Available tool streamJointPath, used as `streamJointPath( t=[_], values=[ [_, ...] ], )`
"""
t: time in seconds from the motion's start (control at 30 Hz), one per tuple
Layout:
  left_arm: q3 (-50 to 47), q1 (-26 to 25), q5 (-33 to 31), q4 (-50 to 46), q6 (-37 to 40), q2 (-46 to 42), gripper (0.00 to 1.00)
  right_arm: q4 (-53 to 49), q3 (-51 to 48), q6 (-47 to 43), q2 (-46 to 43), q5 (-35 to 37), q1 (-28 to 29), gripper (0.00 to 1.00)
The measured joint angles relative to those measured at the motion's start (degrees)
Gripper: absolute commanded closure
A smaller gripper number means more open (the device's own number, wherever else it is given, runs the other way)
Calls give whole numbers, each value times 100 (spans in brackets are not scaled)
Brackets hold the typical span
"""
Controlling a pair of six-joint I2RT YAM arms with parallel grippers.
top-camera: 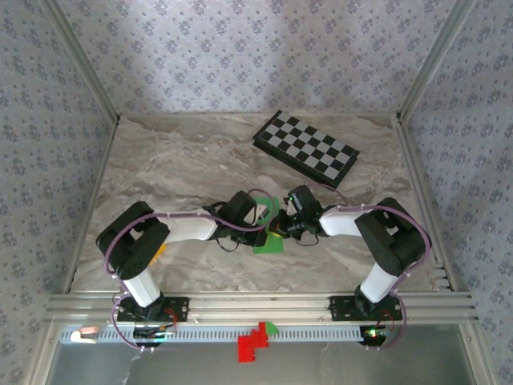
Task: Fold a paper plane with a square sheet of paper (pick it up from the middle)
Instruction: Fold the triangle a second time at the center of the table.
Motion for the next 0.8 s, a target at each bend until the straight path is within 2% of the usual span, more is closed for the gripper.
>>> streamJointPath(
  t=[0.47, 0.8],
  values=[
    [-2, 0, 0, -15, 4, 155, 100, -24, 0, 0, 2, 0, -9, 100],
    [-487, 11, 22, 203, -35, -186, 100, -151, 44, -4, 0, 0, -9, 100]
  ],
)
